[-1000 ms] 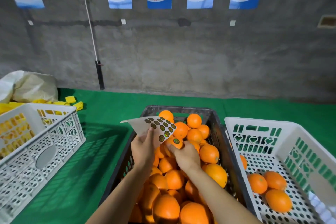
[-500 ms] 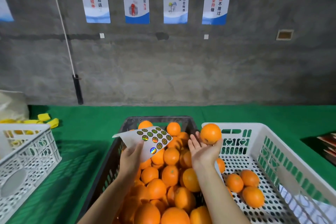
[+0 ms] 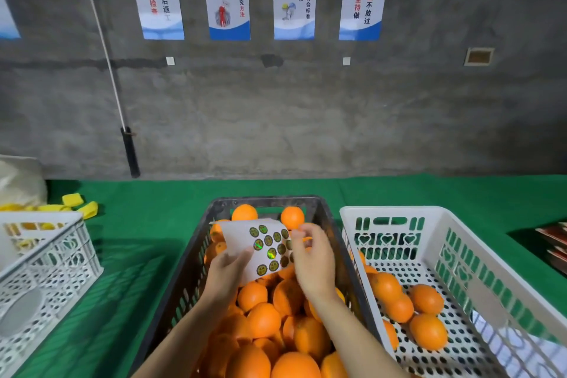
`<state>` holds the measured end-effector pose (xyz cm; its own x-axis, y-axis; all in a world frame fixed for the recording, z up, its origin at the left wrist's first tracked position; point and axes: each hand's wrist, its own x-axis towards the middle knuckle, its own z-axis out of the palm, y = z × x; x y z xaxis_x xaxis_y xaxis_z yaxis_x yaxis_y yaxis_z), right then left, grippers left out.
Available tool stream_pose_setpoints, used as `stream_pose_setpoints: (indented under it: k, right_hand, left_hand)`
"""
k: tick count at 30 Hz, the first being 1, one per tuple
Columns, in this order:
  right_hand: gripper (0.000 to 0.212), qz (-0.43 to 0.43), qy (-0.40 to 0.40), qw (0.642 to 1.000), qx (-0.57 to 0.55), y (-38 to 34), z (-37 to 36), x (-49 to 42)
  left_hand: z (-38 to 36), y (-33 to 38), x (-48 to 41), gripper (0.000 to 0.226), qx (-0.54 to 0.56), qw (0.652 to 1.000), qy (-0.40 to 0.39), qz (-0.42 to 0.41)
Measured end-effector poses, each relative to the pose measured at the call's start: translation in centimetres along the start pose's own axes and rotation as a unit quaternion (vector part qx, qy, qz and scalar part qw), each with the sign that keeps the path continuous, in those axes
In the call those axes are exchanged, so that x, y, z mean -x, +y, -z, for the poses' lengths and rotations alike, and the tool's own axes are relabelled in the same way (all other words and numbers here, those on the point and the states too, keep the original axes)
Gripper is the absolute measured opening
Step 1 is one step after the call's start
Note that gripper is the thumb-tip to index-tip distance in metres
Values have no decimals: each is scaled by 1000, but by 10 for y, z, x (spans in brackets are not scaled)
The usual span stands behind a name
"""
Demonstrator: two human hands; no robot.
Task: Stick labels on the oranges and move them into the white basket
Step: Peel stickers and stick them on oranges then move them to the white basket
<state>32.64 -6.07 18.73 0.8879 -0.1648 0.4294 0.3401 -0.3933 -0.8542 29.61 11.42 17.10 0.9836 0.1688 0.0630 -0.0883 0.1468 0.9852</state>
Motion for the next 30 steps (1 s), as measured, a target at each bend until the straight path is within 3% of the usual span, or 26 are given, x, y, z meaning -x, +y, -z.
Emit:
stream_pose_setpoints:
  k: [4,8,13,17,24,30]
  right_hand:
    - [33,158,-101,972,143,7,-16,12]
    - [40,169,-113,966,161,7,-19,18]
    - [32,183,-109,965,156,3,-18,19]
    - [23,185,-114,965,146,0,-19,21]
    - [26,130,-126,978,106,0,-21,20]
    - [22,148,-119,974,124,0,-23,23]
  left_hand:
    - [-1,2,0,19,9,1000,-12,13]
    - [-3,4,2,21,-7,999,-33,28]
    - [-1,7,3,19,-27,997,-63,34]
    - [-1,8,5,39,-46,997,-54,21]
    - [-2,10,6,24,-21,998,-42,35]
    - [-2,5,3,61,-41,999,-8,-2]
